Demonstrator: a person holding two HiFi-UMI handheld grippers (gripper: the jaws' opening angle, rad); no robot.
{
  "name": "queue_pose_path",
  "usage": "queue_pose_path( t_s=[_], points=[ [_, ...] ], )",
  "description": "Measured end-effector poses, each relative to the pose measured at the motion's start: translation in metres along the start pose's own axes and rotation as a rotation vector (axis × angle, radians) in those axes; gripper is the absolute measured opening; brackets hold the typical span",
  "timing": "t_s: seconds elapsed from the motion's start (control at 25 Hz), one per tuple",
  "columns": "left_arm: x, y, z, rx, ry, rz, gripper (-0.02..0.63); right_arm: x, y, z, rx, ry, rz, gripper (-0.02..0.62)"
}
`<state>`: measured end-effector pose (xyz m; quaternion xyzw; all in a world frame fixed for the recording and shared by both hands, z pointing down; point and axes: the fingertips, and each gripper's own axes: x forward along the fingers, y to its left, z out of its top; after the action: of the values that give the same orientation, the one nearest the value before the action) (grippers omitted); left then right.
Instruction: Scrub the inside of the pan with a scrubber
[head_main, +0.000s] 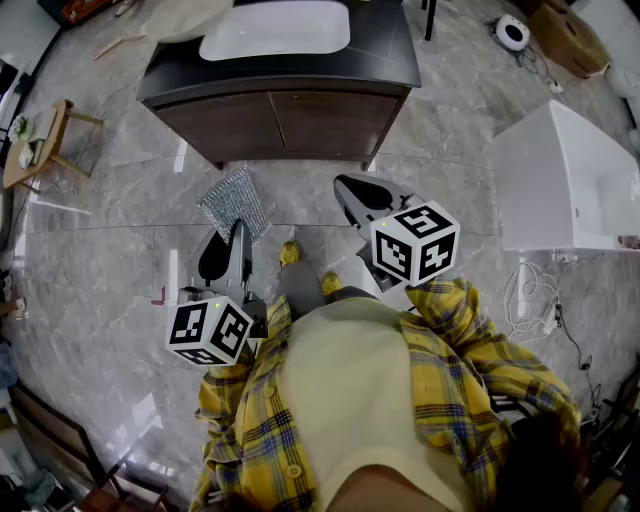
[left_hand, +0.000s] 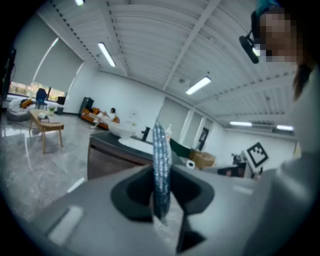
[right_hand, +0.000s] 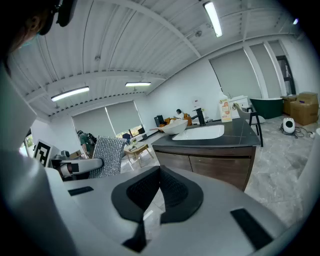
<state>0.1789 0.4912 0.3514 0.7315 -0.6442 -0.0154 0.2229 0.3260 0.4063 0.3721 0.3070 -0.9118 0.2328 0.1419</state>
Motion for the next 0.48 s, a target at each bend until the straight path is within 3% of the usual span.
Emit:
queue_pose_path(
  t_s=[0.48],
  points=[
    [0.055, 0.044, 0.022, -0.006, 0.019, -0.021, 0.087, 0.066, -0.009, 0.02, 0.01, 0.058, 0.018, 0.014]
  ],
)
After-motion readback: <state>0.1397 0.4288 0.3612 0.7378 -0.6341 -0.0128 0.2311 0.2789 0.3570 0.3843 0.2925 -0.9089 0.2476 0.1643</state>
